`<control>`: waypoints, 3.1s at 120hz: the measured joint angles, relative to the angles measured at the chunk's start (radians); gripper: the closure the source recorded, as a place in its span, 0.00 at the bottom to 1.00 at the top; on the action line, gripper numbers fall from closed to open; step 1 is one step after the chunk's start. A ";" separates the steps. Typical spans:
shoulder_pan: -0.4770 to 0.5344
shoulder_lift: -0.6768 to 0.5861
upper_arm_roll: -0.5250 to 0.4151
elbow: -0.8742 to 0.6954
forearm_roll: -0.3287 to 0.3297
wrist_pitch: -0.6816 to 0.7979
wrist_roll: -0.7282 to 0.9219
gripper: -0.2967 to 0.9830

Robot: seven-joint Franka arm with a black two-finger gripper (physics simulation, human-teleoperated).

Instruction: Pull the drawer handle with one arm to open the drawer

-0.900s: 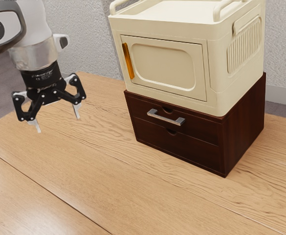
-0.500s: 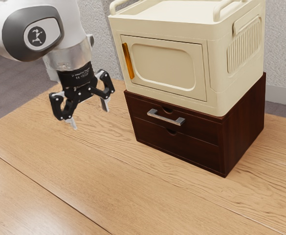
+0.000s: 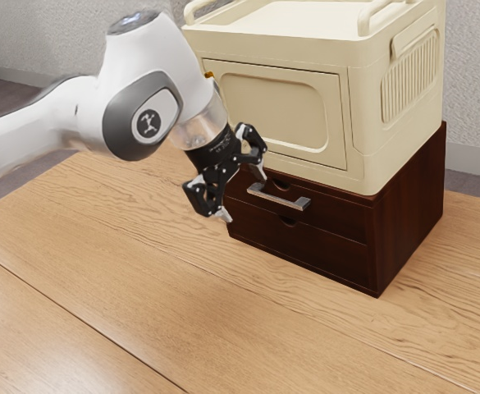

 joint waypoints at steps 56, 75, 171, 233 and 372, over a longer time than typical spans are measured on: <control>-0.008 0.006 -0.001 -0.082 -0.017 0.155 -0.058 0.23; 0.006 0.019 0.000 -0.081 -0.018 0.178 -0.065 0.23; 0.007 0.053 -0.001 -0.088 -0.025 0.203 -0.082 0.53; 0.008 0.009 -0.002 -0.163 -0.024 0.222 -0.085 0.64; -0.005 -0.228 0.003 -0.426 -0.019 0.249 -0.089 0.60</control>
